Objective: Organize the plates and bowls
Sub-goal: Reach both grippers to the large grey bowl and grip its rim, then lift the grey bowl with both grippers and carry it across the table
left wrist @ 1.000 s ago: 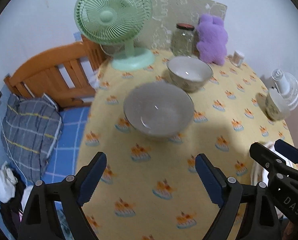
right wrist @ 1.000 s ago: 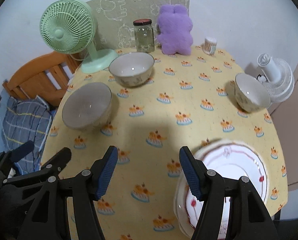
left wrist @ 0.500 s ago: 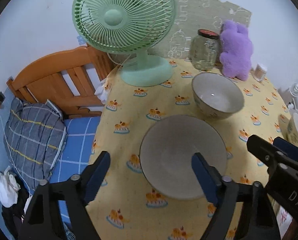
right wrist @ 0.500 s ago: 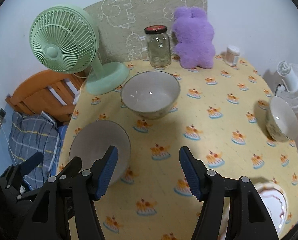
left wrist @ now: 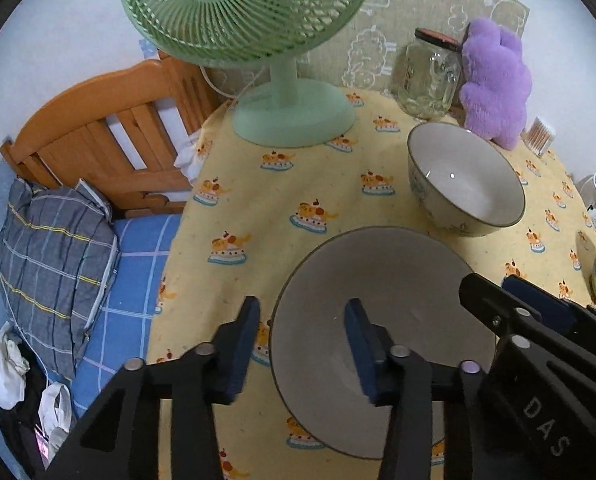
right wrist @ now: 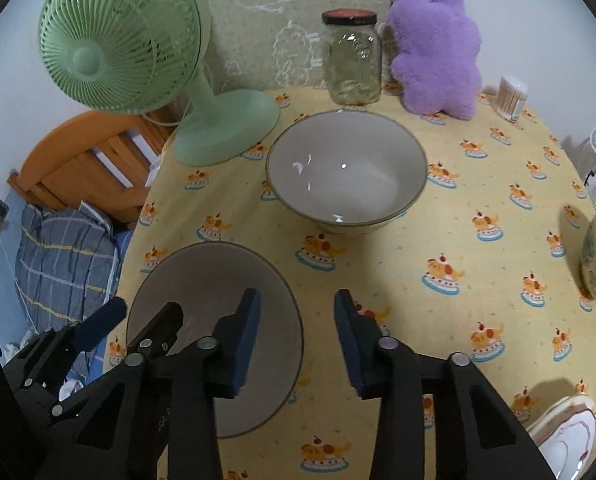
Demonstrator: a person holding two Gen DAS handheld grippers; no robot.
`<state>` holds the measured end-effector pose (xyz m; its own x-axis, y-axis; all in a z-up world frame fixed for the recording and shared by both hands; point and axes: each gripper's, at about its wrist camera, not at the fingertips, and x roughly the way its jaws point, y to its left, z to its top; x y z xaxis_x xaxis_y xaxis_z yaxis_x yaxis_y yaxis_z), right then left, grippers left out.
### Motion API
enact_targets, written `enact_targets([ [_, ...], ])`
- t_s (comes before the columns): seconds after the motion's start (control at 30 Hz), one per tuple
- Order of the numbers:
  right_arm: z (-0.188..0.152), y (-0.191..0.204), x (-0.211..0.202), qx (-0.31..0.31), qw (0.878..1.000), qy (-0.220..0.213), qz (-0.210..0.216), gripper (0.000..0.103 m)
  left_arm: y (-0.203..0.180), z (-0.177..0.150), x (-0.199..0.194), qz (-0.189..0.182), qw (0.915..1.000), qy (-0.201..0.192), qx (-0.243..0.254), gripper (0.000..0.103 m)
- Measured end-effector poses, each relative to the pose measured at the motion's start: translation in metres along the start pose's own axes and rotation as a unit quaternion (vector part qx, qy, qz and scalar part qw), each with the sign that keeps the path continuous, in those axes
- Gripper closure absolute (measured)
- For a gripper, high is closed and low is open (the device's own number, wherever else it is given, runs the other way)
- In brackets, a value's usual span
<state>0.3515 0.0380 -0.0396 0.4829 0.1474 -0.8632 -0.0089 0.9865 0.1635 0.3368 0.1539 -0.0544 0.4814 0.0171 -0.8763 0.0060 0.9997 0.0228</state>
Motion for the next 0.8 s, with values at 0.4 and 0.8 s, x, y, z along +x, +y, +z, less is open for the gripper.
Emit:
enact_targets([
  [0.4, 0.001, 0.007, 0.015, -0.007, 1.0, 0.012, -0.018, 0.089, -0.001, 0.002, 0.008, 0.022, 0.9997, 0.007, 0.004, 0.079],
  [0.8, -0.007, 0.007, 0.003, -0.007, 0.999, 0.022, -0.038, 0.088, -0.007, -0.008, -0.004, 0.01, 0.9998, 0.018, -0.002, 0.082],
])
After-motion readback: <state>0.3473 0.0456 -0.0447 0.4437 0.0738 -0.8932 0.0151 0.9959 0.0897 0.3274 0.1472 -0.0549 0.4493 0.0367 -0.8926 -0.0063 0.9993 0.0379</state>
